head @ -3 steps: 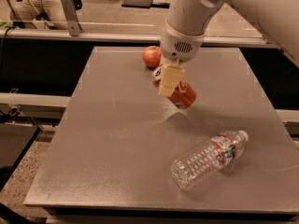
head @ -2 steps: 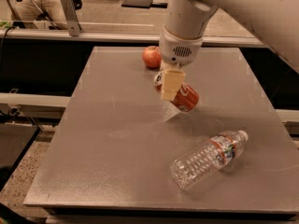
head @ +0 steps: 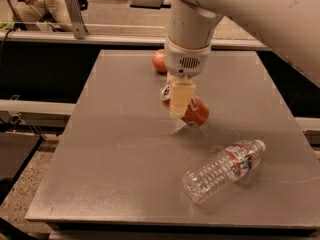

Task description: Knock coke can over

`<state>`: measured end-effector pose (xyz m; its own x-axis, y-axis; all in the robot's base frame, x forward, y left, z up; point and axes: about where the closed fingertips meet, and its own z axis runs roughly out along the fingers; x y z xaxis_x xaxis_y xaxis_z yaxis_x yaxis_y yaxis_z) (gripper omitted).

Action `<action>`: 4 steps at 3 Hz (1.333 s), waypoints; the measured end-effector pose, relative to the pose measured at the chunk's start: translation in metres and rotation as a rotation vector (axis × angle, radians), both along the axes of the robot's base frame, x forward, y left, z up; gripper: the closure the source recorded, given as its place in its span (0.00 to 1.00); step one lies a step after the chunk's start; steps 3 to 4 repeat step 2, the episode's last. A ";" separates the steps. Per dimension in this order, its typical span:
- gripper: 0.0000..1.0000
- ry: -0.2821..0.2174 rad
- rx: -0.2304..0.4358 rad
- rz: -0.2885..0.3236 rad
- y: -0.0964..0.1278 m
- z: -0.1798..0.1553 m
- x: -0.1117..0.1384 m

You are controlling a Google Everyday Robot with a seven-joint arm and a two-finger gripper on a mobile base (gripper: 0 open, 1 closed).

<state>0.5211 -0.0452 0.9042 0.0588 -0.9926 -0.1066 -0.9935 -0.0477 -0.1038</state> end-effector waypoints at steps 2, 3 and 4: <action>0.00 0.007 -0.006 0.027 0.007 -0.005 -0.007; 0.00 0.007 -0.006 0.027 0.007 -0.005 -0.007; 0.00 0.007 -0.006 0.027 0.007 -0.005 -0.007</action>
Offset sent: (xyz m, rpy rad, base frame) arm -0.0062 0.0054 -0.0041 -0.0067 0.0081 0.0227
